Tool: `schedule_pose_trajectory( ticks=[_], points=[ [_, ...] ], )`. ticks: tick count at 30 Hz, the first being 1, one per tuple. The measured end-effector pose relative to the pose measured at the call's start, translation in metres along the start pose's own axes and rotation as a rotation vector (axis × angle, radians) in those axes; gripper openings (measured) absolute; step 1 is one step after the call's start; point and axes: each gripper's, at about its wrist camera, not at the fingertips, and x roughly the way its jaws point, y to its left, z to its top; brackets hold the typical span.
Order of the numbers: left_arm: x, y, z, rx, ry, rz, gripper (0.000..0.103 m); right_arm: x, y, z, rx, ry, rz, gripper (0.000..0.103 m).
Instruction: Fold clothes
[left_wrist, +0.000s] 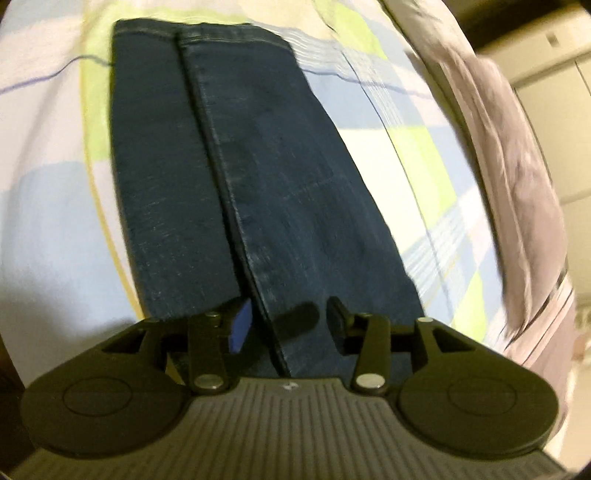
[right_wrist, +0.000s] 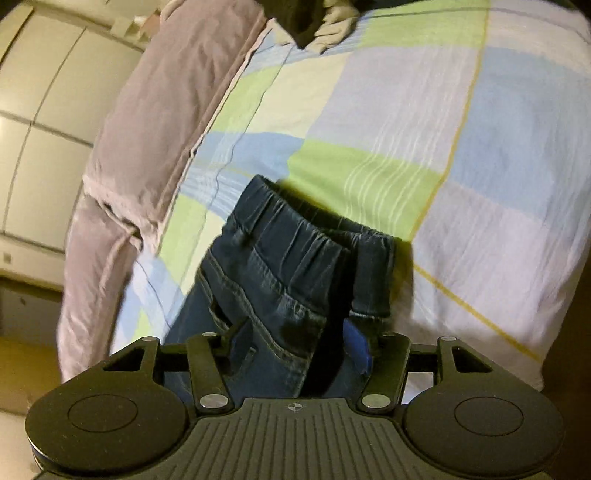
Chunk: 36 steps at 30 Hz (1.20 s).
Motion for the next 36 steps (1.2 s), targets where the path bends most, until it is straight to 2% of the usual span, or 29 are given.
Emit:
schedule_pose_trajectory(
  ticks=[6, 8, 9, 10, 12, 15, 17, 19, 22, 24, 27, 30, 34, 35, 36],
  points=[
    [0.006, -0.001, 0.003, 0.028, -0.01, -0.015, 0.036, -0.007, -0.01, 0.014, 0.042, -0.028, 0.055, 0.058],
    [0.009, -0.002, 0.006, 0.043, -0.012, -0.017, 0.025, -0.001, -0.008, 0.016, 0.035, -0.027, 0.057, 0.058],
    [0.01, -0.002, 0.007, 0.053, -0.012, -0.016, 0.007, 0.001, -0.007, 0.017, 0.021, -0.024, 0.04, 0.043],
    [0.009, -0.002, 0.009, 0.062, -0.012, -0.026, 0.004, 0.006, -0.004, 0.018, -0.006, -0.014, -0.001, 0.025],
    [-0.004, -0.008, 0.01, 0.11, -0.06, -0.067, 0.002, 0.002, 0.005, 0.02, -0.071, -0.006, -0.044, 0.017],
    [-0.037, -0.023, 0.01, 0.278, -0.147, -0.134, 0.002, -0.015, 0.023, 0.028, -0.17, -0.041, 0.009, 0.016],
    [-0.055, -0.023, 0.006, 0.374, -0.167, -0.138, 0.002, -0.031, 0.025, 0.035, -0.179, -0.062, 0.048, 0.016],
    [-0.055, -0.014, -0.001, 0.445, -0.143, -0.082, 0.002, -0.035, 0.02, 0.036, -0.204, -0.046, 0.027, 0.016],
    [-0.039, 0.008, -0.011, 0.44, -0.096, -0.007, 0.002, -0.022, 0.007, 0.032, -0.225, 0.01, -0.063, 0.016],
    [-0.036, 0.013, -0.016, 0.426, -0.112, -0.008, 0.002, -0.019, 0.001, 0.029, -0.22, 0.007, -0.074, 0.016],
    [-0.039, 0.018, -0.02, 0.414, -0.135, -0.031, 0.002, -0.025, -0.002, 0.028, -0.203, -0.026, -0.022, 0.016],
    [-0.035, 0.023, -0.023, 0.438, -0.137, -0.013, 0.002, -0.025, -0.006, 0.023, -0.242, -0.006, -0.07, 0.016],
    [-0.022, 0.018, -0.028, 0.509, -0.086, 0.068, 0.006, -0.014, -0.001, 0.015, -0.304, 0.019, -0.17, 0.02],
    [-0.024, 0.016, -0.025, 0.501, -0.08, 0.058, 0.008, -0.014, 0.005, 0.015, -0.328, 0.019, -0.208, 0.038],
    [-0.028, 0.017, -0.021, 0.481, -0.081, 0.043, 0.016, -0.014, 0.012, 0.015, -0.354, 0.019, -0.251, 0.059]
  ],
)
